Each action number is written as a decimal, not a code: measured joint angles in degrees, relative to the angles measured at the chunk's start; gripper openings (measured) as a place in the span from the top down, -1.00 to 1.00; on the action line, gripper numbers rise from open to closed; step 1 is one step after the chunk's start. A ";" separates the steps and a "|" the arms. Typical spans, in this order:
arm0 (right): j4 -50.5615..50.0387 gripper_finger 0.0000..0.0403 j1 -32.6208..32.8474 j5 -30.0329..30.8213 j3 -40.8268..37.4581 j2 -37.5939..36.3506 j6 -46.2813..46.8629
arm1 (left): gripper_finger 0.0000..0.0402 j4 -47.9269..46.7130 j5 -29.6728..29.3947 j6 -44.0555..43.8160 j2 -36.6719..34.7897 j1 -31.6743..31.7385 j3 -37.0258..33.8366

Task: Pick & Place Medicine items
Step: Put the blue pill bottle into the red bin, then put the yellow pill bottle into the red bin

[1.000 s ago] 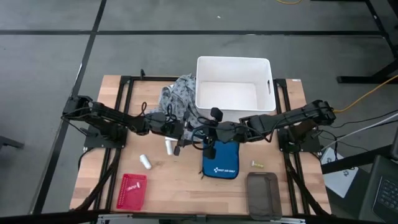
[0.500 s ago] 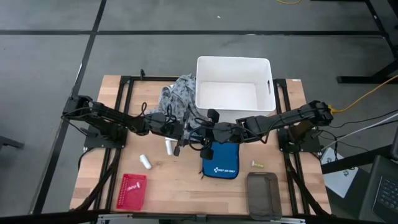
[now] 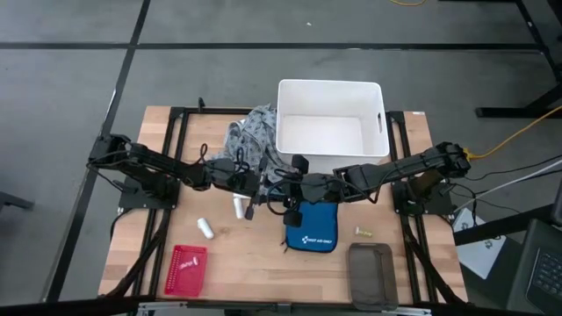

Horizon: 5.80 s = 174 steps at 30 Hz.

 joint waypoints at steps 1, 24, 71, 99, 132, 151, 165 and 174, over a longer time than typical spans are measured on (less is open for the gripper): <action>0.09 0.30 0.02 0.52 0.00 0.00 0.00 | 0.60 -0.53 0.04 0.02 0.00 0.00 0.00; -20.19 -0.21 1.11 10.69 0.00 -8.33 4.28 | 0.61 -43.74 -0.53 -7.28 -18.03 -7.02 -0.07; -20.38 -0.21 1.01 3.80 0.00 -8.20 -2.21 | 0.11 -60.46 -9.28 -105.86 -5.53 -60.28 -0.07; -16.77 -0.21 1.11 3.09 0.00 -8.17 -10.19 | -0.06 -62.42 -48.69 -57.12 -6.86 -50.51 9.69; 8.74 -0.21 -1.15 -7.41 -17.40 -8.15 -4.30 | -0.06 -41.69 -51.41 -13.20 -1.94 -32.70 11.06; 18.39 -0.21 1.05 -15.32 -18.69 -10.78 -8.35 | -0.06 -28.28 -21.42 2.88 -0.63 -20.29 10.56; 22.92 -0.21 1.37 -13.61 -32.23 -21.75 -5.62 | -0.06 -13.24 -14.35 -0.58 -15.38 -11.33 -8.88; 25.04 -0.21 1.78 -7.92 -41.04 -32.50 0.02 | -0.06 -9.78 -13.75 -1.92 -16.62 -10.03 -13.50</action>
